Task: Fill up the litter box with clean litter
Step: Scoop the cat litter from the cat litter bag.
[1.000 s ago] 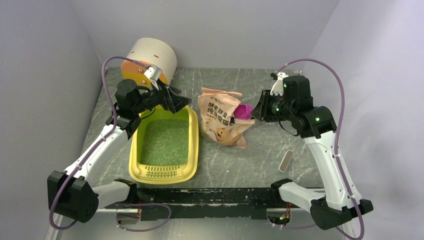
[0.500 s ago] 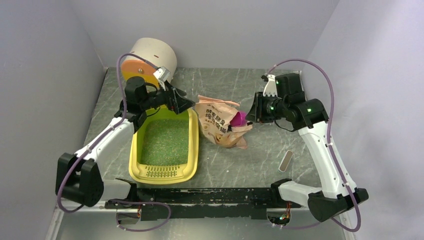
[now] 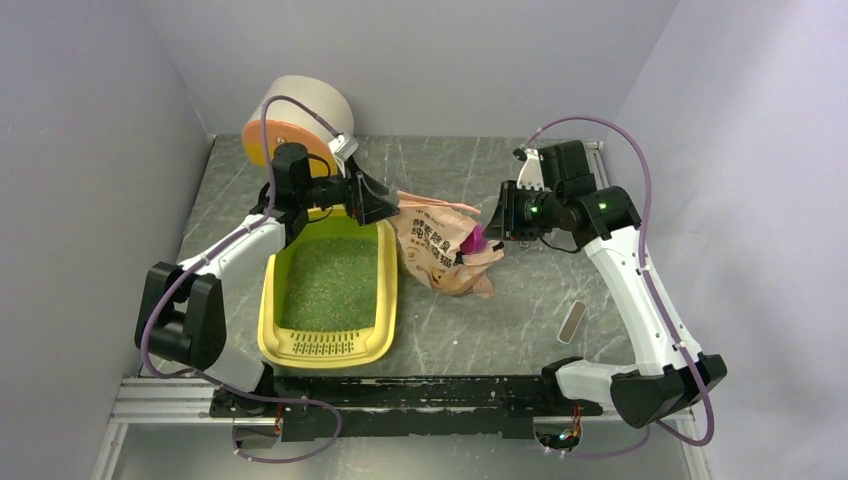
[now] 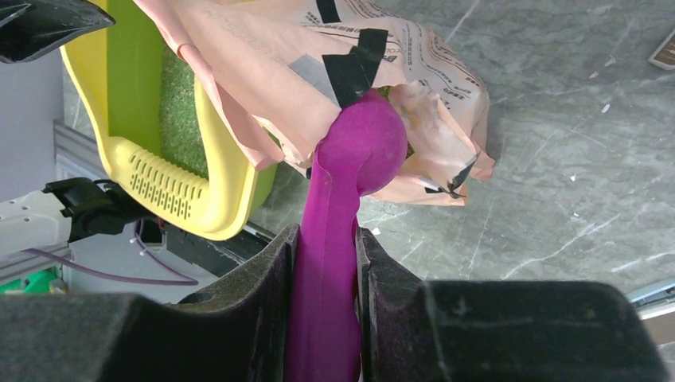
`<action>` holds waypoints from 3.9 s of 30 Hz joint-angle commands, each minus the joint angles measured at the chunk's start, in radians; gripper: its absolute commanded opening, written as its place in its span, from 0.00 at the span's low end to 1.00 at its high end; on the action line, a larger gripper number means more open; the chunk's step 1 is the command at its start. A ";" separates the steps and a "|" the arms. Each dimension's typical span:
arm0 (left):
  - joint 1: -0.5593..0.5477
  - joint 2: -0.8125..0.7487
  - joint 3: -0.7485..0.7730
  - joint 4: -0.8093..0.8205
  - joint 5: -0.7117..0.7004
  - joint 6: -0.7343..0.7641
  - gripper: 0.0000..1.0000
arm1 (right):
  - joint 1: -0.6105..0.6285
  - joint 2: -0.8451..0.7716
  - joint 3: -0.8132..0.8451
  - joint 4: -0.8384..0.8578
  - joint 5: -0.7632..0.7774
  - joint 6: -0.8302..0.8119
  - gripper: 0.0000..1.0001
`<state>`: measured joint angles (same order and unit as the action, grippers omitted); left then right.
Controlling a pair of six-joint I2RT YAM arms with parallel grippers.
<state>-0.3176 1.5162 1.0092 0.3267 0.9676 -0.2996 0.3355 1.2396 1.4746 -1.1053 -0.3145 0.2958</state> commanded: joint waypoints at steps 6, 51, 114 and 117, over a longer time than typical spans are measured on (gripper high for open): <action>-0.064 0.036 0.128 -0.167 -0.008 0.152 0.79 | -0.001 -0.002 -0.017 0.032 -0.068 0.022 0.00; -0.158 -0.007 0.049 -0.220 -0.041 0.281 0.05 | 0.050 0.112 0.056 -0.180 0.368 0.075 0.00; -0.191 0.201 0.206 -0.091 -0.064 0.076 0.05 | -0.145 -0.068 -0.897 1.417 -0.465 0.757 0.00; -0.192 0.166 0.139 -0.010 -0.074 0.051 0.05 | -0.177 -0.104 -0.938 1.511 -0.482 0.808 0.00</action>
<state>-0.5022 1.7096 1.1740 0.2249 0.8776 -0.2272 0.1871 1.2118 0.5560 0.1108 -0.6704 0.9813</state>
